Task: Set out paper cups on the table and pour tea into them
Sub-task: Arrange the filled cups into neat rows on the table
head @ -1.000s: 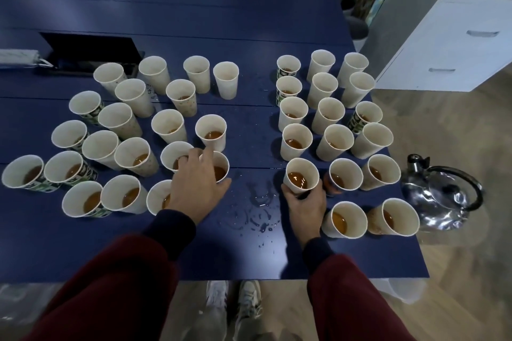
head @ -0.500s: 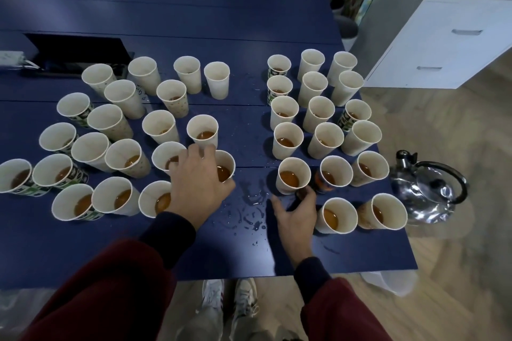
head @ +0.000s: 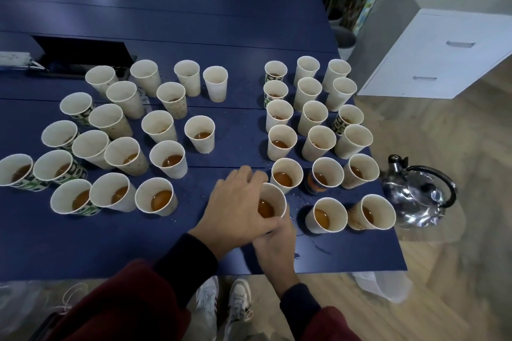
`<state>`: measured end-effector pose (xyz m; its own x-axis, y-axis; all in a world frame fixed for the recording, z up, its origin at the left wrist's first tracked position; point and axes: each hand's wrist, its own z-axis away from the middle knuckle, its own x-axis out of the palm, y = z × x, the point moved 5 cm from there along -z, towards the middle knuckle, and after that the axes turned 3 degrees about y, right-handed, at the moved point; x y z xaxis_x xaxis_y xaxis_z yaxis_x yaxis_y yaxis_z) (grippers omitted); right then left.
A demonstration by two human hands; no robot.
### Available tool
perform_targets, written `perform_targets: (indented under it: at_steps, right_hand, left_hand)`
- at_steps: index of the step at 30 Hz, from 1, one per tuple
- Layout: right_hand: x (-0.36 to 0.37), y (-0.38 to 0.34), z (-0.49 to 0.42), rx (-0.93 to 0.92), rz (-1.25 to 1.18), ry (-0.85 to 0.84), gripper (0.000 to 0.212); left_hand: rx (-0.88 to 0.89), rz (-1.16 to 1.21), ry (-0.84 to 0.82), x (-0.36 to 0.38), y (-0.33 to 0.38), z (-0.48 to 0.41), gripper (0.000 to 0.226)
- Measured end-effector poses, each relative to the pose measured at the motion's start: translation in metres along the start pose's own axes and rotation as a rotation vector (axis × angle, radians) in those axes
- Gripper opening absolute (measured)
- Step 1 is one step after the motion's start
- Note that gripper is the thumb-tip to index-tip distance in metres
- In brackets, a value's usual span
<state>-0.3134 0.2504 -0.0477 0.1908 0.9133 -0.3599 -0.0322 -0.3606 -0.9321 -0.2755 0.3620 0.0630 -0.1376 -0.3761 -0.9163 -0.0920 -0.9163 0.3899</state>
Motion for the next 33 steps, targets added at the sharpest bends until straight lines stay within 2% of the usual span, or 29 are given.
perform_targets:
  at_steps: [3,9,14,22,26,29,33]
  right_hand:
    - [-0.011,0.012,-0.002,0.028,0.014,0.035,0.05]
    - [-0.028,0.026,-0.005,-0.014,0.099,0.102,0.047]
    - [-0.032,0.039,-0.006,0.03,0.145,0.094,0.046]
    - [-0.03,0.039,-0.008,0.064,0.145,0.025,0.068]
    - [-0.039,0.037,0.008,0.196,0.166,-0.052,0.076]
    - [-0.049,0.026,0.025,0.3,0.312,-0.161,0.067]
    - [-0.062,-0.013,0.028,0.266,0.548,-0.366,0.026]
  left_hand:
    - [-0.031,0.094,0.036,-0.002,-0.004,-0.001,0.076]
    - [-0.165,0.103,0.035,0.005,-0.035,0.006,0.057]
    - [-0.239,0.075,-0.001,0.023,-0.061,0.016,0.049]
    - [-0.27,0.135,0.055,0.031,-0.076,0.016,0.046]
    - [-0.254,0.187,0.109,0.026,-0.075,0.012,0.041]
    - [-0.23,0.202,0.158,0.018,-0.073,0.007,0.037]
    - [-0.198,0.198,0.194,0.001,-0.069,-0.005,0.032]
